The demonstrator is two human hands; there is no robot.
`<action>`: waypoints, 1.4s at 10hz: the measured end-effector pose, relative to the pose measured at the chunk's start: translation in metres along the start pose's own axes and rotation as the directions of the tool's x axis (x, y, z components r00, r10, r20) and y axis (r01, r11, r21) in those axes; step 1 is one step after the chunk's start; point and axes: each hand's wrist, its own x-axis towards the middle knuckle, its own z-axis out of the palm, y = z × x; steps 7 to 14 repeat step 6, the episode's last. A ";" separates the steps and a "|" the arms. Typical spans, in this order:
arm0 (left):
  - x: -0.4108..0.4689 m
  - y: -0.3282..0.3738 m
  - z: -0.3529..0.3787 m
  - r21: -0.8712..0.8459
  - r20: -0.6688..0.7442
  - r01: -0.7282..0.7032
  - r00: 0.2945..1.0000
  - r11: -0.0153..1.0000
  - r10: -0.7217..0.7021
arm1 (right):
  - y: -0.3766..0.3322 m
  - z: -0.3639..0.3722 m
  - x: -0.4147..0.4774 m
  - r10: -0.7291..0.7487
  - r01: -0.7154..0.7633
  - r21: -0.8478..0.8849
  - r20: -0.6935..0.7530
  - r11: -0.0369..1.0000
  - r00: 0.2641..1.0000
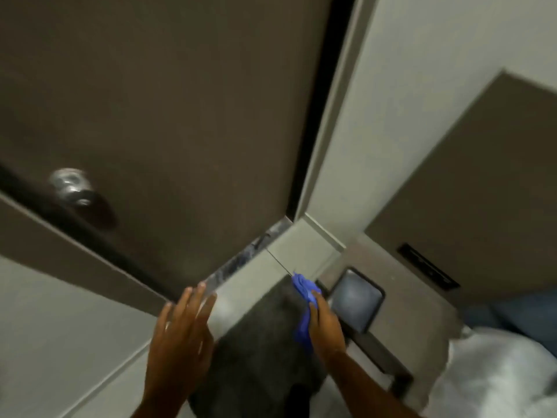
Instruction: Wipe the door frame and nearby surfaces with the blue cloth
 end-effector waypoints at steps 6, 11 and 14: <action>-0.008 0.154 0.138 -0.131 0.464 0.176 0.880 0.976 -0.097 | 0.138 -0.061 0.099 0.215 -0.229 -0.201 -0.091 0.952 0.972; -0.008 0.154 0.138 -0.131 0.464 0.176 0.880 0.976 -0.097 | 0.138 -0.061 0.099 0.215 -0.229 -0.201 -0.091 0.952 0.972; -0.008 0.154 0.138 -0.131 0.464 0.176 0.880 0.976 -0.097 | 0.138 -0.061 0.099 0.215 -0.229 -0.201 -0.091 0.952 0.972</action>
